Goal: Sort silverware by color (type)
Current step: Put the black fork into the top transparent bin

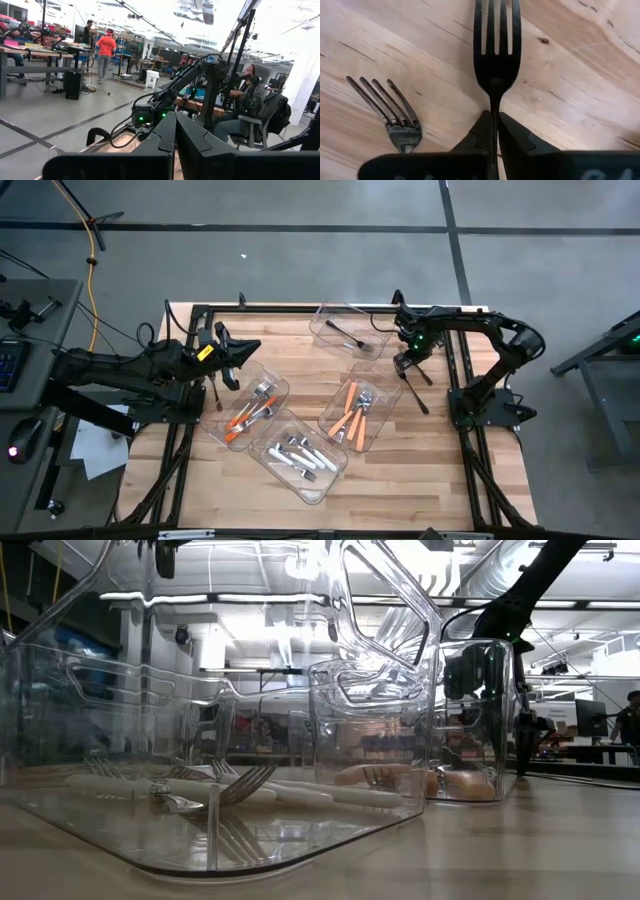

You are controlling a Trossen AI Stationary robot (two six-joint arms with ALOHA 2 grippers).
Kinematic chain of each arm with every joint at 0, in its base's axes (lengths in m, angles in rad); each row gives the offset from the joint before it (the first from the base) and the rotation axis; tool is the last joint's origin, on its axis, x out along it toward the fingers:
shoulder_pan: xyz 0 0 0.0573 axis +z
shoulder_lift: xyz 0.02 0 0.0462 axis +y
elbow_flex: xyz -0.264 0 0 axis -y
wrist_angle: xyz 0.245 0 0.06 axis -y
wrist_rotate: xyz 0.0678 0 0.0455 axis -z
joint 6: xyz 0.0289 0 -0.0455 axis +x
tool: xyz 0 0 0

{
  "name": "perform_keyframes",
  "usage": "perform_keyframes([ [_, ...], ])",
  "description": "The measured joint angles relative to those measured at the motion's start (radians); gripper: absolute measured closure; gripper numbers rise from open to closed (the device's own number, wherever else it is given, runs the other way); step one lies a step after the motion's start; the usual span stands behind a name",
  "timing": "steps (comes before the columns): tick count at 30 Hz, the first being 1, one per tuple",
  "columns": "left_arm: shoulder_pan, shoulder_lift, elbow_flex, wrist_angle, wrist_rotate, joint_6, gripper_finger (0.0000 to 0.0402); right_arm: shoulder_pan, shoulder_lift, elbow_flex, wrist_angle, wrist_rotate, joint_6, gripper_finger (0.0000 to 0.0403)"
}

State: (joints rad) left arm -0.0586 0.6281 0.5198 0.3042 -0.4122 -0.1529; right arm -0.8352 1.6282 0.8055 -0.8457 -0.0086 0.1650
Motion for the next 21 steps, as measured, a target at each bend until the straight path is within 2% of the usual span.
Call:
perform_keyframes([
  [12, 0.0, 0.0, 0.0, 0.0, 0.0, -0.028, 0.0401, -0.002, -0.018, -0.004, -0.016, -0.03, -0.013, 0.0401],
  [21, 0.0, 0.0, 0.0, 0.0, 0.0, -0.027, 0.0401, -0.002, -0.226, -0.008, -0.123, -0.011, -0.003, 0.0402],
])
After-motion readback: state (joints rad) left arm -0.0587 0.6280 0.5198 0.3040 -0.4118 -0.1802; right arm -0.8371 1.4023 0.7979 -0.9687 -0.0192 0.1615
